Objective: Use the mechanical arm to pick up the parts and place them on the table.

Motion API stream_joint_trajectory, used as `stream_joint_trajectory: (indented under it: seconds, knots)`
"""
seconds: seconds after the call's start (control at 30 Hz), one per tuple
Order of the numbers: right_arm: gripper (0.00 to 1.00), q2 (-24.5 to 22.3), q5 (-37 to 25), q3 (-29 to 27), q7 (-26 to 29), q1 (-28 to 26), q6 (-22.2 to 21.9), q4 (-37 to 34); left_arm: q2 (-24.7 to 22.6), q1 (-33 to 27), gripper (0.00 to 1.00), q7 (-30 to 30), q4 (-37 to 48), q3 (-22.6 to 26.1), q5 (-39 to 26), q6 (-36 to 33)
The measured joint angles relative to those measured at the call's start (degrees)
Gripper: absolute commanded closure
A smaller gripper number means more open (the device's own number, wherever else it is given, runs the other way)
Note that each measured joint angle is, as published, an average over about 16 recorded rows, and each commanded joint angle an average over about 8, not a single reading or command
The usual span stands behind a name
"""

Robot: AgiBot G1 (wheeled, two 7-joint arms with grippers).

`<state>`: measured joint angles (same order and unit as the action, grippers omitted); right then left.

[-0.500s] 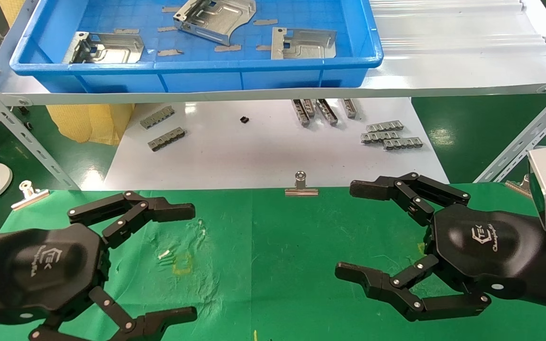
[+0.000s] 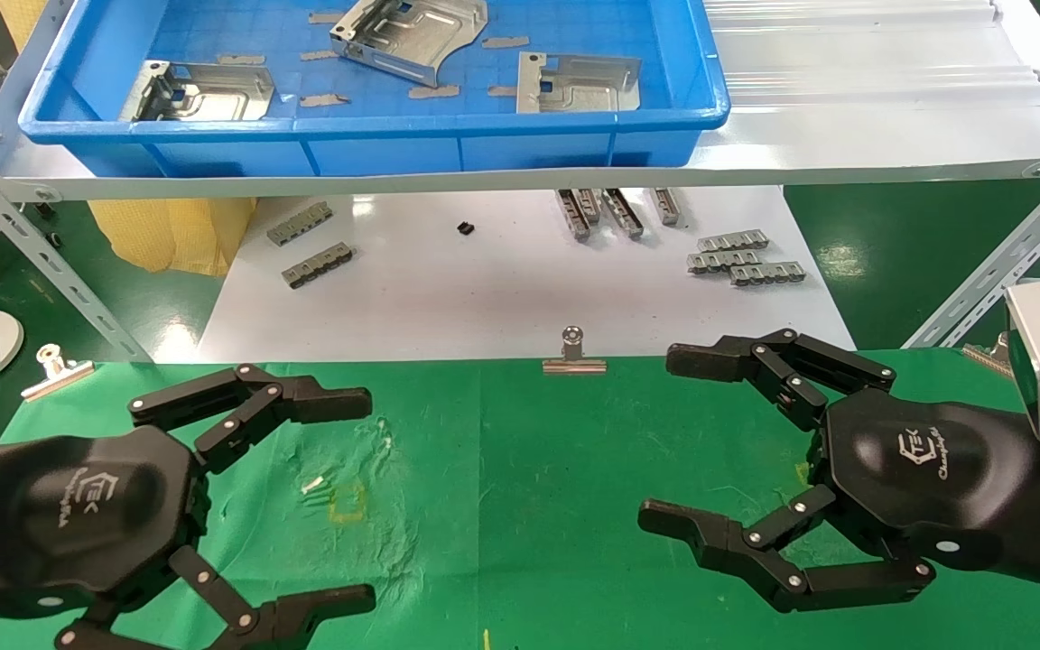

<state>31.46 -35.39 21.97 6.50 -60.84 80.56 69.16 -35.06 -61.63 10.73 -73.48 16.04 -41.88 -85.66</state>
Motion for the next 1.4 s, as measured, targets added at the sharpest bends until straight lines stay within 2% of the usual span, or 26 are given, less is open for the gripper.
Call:
stream_joint_trajectory:
  seconds: [1.4]
  knots:
    - [1.0, 0.0, 0.0, 0.0, 0.0, 0.0, 0.0, 0.0, 0.0, 0.0, 0.0, 0.0, 0.0, 0.0, 0.0, 0.0]
